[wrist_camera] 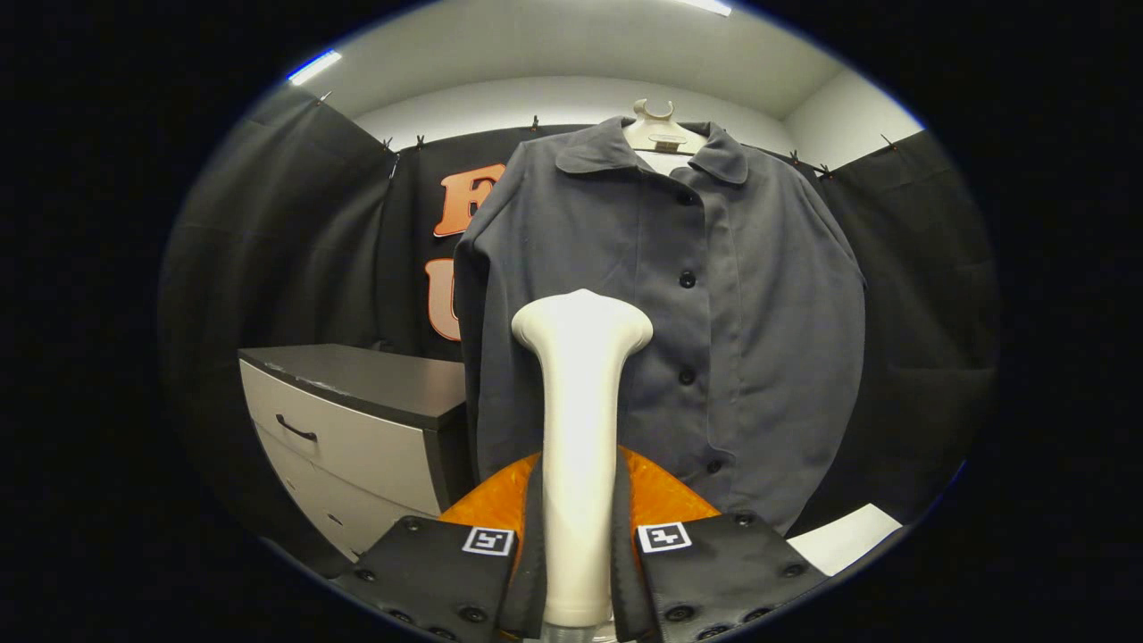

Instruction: Iron the clothes twice with a garment steamer, once on the left side and once on the right side.

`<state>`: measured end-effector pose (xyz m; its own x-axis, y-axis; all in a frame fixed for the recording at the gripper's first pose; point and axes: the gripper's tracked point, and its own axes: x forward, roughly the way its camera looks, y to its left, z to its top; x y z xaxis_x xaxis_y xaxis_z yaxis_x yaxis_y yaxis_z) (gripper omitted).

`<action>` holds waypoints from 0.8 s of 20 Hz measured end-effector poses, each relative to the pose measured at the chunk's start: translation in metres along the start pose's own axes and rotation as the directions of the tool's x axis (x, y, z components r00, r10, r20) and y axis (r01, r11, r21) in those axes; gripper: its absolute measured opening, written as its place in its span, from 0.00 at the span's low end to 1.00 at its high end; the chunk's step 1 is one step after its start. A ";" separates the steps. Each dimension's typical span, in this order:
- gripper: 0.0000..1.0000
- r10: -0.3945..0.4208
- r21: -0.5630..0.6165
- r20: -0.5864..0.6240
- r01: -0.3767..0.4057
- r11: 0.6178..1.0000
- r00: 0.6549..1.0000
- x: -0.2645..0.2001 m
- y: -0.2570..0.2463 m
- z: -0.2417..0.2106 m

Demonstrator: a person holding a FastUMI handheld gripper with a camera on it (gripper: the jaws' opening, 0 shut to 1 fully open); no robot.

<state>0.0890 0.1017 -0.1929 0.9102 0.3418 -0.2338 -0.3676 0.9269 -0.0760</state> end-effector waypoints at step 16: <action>0.37 -0.022 0.032 -0.176 0.028 0.999 0.984 -0.015 -0.001 -0.117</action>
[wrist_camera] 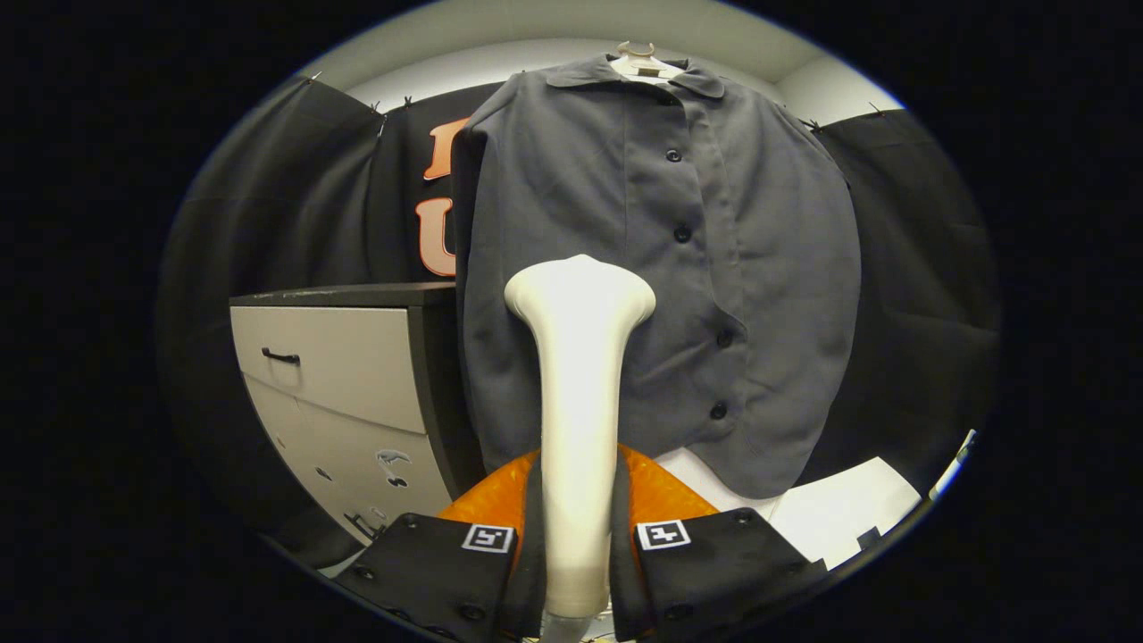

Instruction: Iron the clothes twice with a garment steamer, once on the left side and once on the right side.

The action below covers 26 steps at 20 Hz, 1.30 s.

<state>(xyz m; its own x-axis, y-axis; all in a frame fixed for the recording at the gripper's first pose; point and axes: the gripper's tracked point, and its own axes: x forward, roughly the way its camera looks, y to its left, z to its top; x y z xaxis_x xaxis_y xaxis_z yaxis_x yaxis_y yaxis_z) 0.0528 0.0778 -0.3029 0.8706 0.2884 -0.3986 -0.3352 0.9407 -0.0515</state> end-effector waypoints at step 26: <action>0.36 -0.016 0.074 0.231 -0.001 0.997 0.973 -0.096 -0.084 0.149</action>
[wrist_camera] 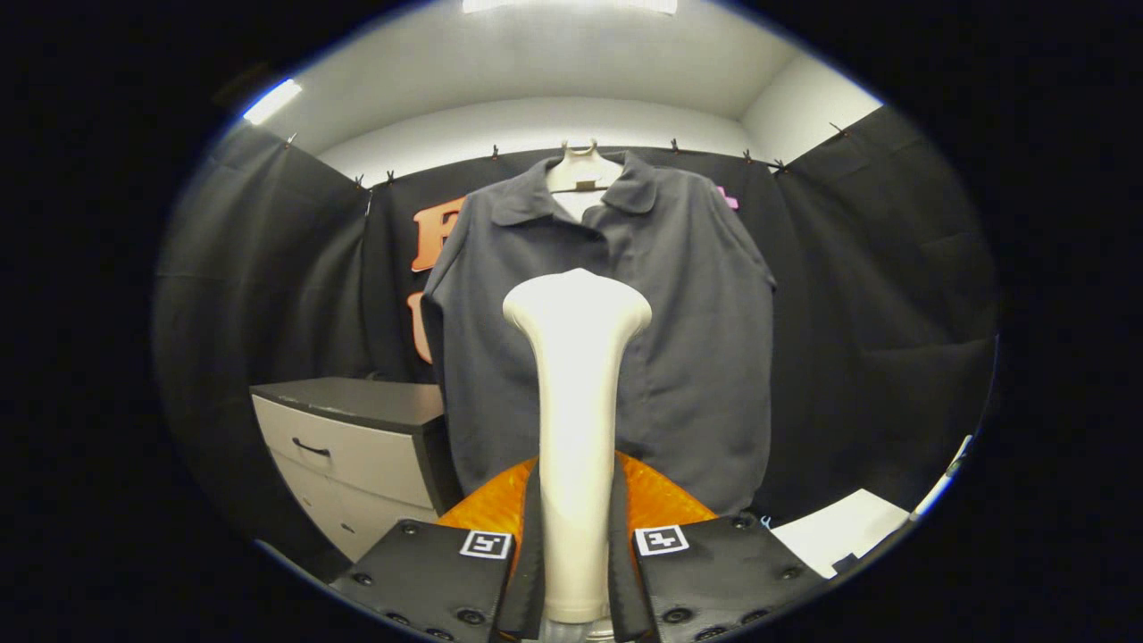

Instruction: Iron the clothes twice with a garment steamer, once on the left side and once on the right side.

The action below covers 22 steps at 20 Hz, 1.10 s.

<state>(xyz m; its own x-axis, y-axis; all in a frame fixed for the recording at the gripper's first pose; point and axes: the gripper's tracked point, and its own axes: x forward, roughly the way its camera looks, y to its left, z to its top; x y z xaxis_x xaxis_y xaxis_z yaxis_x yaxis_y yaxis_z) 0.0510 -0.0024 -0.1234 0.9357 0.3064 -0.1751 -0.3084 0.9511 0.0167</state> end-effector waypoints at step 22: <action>0.36 -0.118 -0.033 0.056 0.120 0.992 0.991 0.107 -0.098 0.094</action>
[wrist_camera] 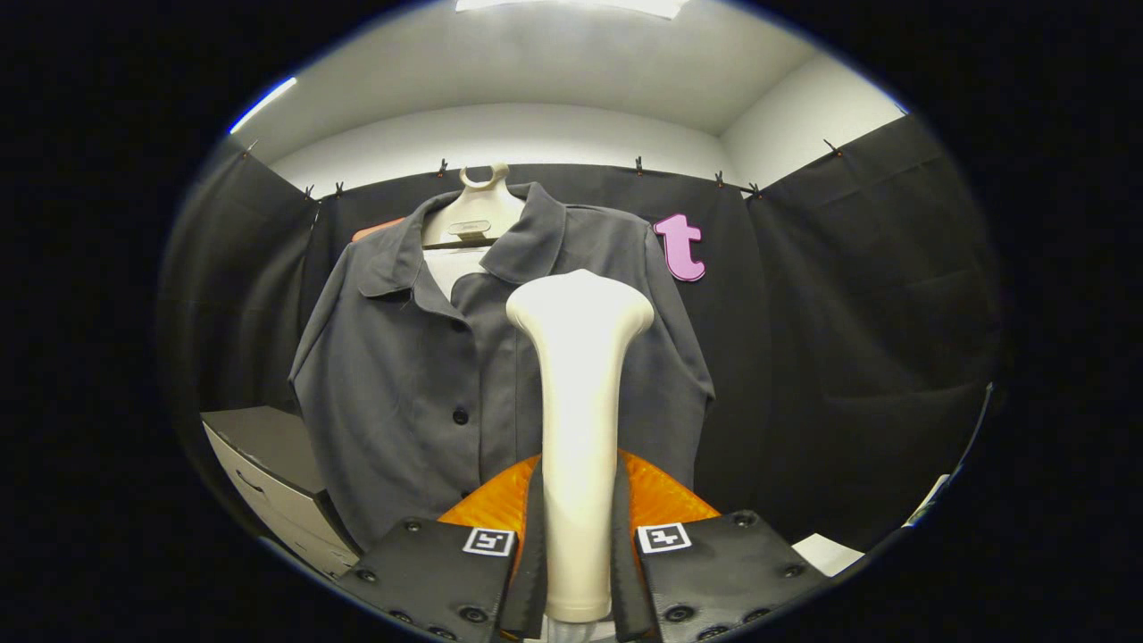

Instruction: Iron the clothes twice with a garment steamer, once on the left side and once on the right side.

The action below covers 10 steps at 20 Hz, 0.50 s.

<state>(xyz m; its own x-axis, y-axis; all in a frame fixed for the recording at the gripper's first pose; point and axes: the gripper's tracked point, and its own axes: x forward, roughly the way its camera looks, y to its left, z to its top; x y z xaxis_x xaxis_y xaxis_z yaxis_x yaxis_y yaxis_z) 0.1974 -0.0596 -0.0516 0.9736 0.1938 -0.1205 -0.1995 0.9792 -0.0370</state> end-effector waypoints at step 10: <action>0.36 -0.020 -0.006 -0.041 0.019 1.000 0.999 0.013 -0.006 -0.022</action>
<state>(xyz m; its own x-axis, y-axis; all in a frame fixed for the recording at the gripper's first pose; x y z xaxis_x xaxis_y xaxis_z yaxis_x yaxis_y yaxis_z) 0.2088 -0.0643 -0.0752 0.9720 0.1720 -0.1601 -0.1813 0.9824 -0.0450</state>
